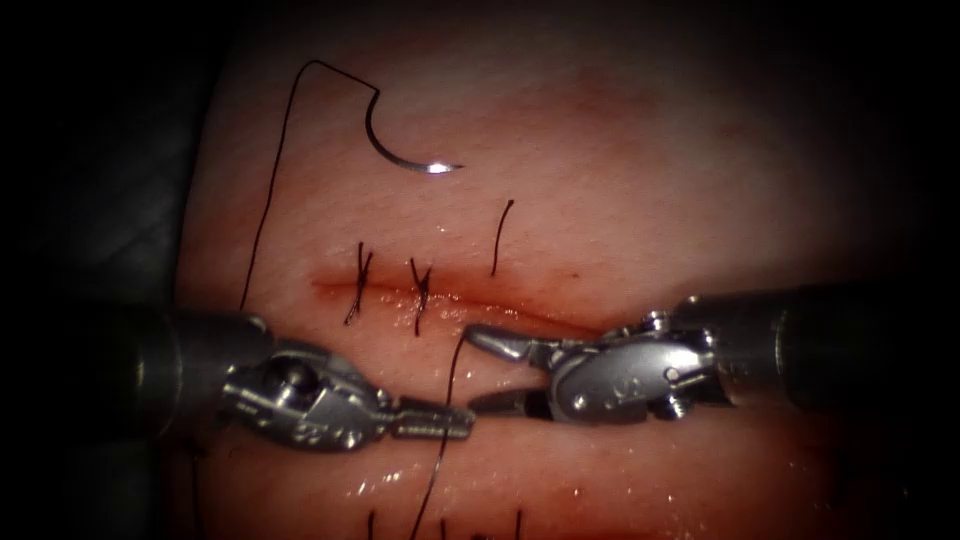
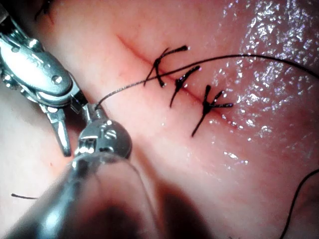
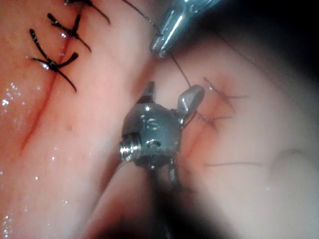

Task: Wound Closure
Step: Use the right hand to handoff more suture to the left hand.

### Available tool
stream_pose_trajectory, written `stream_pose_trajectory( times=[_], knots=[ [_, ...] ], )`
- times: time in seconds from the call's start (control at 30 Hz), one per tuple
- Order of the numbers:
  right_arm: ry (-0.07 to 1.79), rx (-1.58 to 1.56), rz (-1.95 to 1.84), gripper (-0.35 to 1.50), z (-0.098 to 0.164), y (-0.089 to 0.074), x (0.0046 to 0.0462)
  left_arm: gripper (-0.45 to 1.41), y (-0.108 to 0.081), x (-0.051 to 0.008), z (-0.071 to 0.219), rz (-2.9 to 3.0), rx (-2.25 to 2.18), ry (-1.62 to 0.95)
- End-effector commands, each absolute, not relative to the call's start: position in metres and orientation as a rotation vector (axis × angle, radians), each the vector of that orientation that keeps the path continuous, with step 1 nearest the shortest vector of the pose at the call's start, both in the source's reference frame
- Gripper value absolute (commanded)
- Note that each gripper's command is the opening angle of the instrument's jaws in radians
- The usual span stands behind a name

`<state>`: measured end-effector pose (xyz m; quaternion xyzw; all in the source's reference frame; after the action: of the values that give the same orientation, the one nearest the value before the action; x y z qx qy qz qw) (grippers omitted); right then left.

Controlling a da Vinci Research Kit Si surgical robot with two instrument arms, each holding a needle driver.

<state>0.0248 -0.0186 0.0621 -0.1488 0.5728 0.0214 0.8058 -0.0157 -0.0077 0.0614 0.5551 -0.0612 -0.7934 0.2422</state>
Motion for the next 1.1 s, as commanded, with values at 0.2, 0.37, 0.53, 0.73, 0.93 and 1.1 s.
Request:
stream_pose_trajectory(
  times=[0.2, 0.37, 0.53, 0.73, 0.93, 1.1],
  knots=[
    [1.265, -0.305, 0.011, 1.20, 0.0631, -0.0189, 0.0273, -0.45, -0.0079, -0.0164, 0.0620, -2.169, 1.519, -0.172],
    [1.266, -0.215, -0.064, -0.35, 0.0631, -0.0188, 0.0274, -0.45, -0.0079, -0.0163, 0.0620, -2.169, 1.518, -0.168],
    [1.271, -0.186, -0.101, -0.35, 0.0639, -0.0187, 0.0271, -0.01, -0.0079, -0.0165, 0.0618, -2.132, 1.573, -0.139],
    [1.232, -0.223, -0.044, -0.35, 0.0647, -0.0173, 0.0244, 0.84, -0.0083, -0.0169, 0.0619, -2.177, 1.648, -0.060],
    [1.248, -0.217, 0.064, -0.35, 0.0657, -0.0155, 0.0208, 0.96, -0.0095, -0.0171, 0.0626, -2.166, 1.641, -0.071],
    [1.278, -0.187, 0.170, -0.35, 0.0672, -0.0134, 0.0177, 0.88, -0.0106, -0.0176, 0.0642, -2.138, 1.619, -0.065]
  ],
)
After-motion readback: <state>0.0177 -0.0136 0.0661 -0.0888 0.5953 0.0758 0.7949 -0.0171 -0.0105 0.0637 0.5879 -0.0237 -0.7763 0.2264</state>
